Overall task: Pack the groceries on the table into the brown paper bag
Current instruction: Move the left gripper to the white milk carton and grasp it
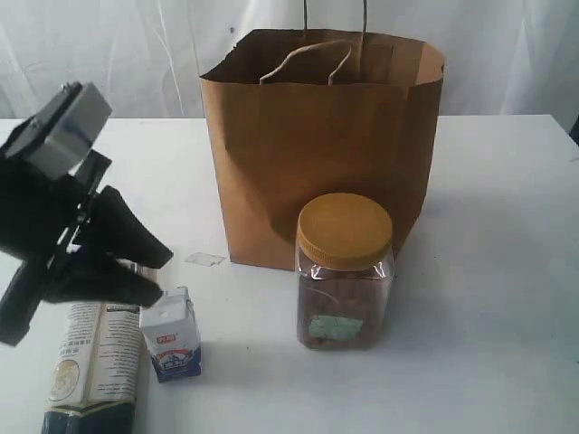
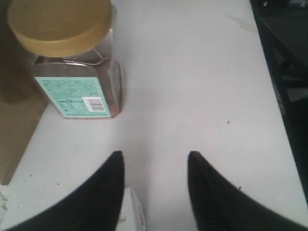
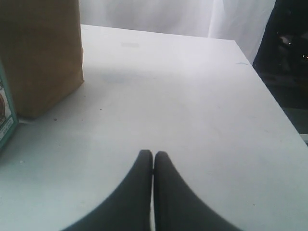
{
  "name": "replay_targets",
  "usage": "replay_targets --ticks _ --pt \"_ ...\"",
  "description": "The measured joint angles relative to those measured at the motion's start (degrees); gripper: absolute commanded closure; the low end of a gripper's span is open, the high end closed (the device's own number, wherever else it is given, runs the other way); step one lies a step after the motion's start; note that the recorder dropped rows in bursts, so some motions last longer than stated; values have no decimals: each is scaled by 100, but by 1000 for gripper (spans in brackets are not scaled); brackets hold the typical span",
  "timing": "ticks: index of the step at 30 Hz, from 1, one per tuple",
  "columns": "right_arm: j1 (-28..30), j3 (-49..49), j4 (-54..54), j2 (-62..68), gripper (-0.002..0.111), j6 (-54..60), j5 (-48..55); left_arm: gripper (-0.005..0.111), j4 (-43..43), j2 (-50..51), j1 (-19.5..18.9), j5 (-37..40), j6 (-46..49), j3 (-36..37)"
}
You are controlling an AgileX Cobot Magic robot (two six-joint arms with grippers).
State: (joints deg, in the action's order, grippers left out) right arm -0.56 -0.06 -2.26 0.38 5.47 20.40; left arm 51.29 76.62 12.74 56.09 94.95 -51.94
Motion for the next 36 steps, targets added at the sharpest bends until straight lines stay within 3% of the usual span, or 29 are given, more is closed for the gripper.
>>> replay_targets --ticks 3,9,14,26,29,36 --pt "0 0 0 0 108 0 0 33 27 62 0 -391 553 401" --pt "0 0 0 0 108 0 0 33 883 299 0 -1402 1455 947" --pt "0 0 0 0 108 0 0 33 1259 468 0 -1466 1720 1026" --pt "0 0 0 0 108 -11 0 35 1257 1134 0 -1673 1720 1055" --pt "0 0 0 0 108 -11 0 46 1110 1167 0 -1720 1720 1055" --pt "0 0 0 0 108 -11 0 101 950 1176 0 -1811 1720 1023"
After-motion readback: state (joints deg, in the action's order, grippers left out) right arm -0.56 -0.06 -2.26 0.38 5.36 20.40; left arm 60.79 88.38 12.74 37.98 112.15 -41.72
